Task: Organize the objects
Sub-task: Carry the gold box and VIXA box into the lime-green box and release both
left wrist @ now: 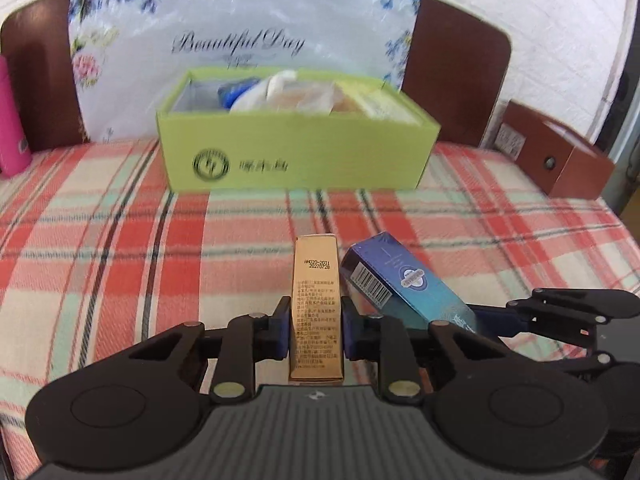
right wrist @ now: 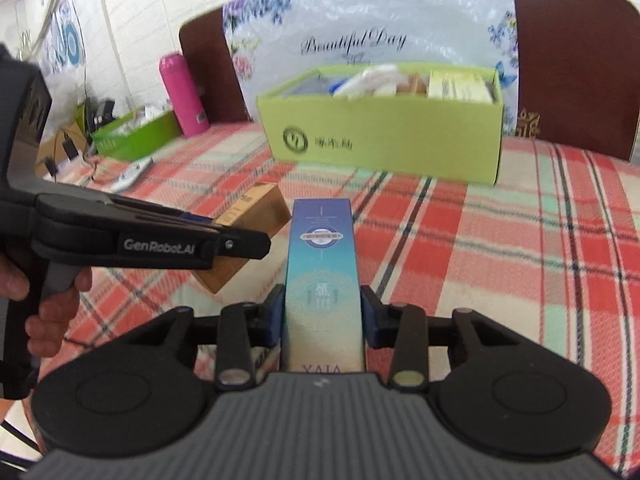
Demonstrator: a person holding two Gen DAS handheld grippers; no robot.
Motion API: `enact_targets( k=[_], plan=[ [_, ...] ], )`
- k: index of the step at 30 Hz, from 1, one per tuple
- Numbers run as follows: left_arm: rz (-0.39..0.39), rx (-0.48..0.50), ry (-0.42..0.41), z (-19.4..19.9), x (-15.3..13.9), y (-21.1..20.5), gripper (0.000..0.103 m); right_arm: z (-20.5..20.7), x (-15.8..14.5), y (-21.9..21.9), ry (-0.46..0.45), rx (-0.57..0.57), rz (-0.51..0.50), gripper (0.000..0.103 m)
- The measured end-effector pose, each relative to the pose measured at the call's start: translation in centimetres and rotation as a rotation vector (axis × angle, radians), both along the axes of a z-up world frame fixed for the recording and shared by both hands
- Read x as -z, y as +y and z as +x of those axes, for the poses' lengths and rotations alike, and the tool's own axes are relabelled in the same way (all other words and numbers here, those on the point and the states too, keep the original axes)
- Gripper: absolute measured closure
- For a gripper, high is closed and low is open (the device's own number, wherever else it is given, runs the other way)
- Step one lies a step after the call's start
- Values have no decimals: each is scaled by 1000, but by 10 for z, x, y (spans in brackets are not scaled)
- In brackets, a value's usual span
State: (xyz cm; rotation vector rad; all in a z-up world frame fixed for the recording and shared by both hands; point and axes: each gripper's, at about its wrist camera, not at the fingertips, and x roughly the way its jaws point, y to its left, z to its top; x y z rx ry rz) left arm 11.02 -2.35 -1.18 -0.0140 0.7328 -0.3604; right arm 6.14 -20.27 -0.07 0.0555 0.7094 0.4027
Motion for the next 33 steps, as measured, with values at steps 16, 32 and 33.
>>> enact_targets(
  k=[16,32,33],
  plan=[
    [-103,-99,-175,108,-83,1,78,126,-85,-13,-232,40,17,65],
    [-48,-215,-247,159,-30,23,27,196,-17,-2,-295,91,-98,11],
    [-52,-221,-243,157,-28,23,26,192,-16,-4,-303,105,-99,8]
  ],
)
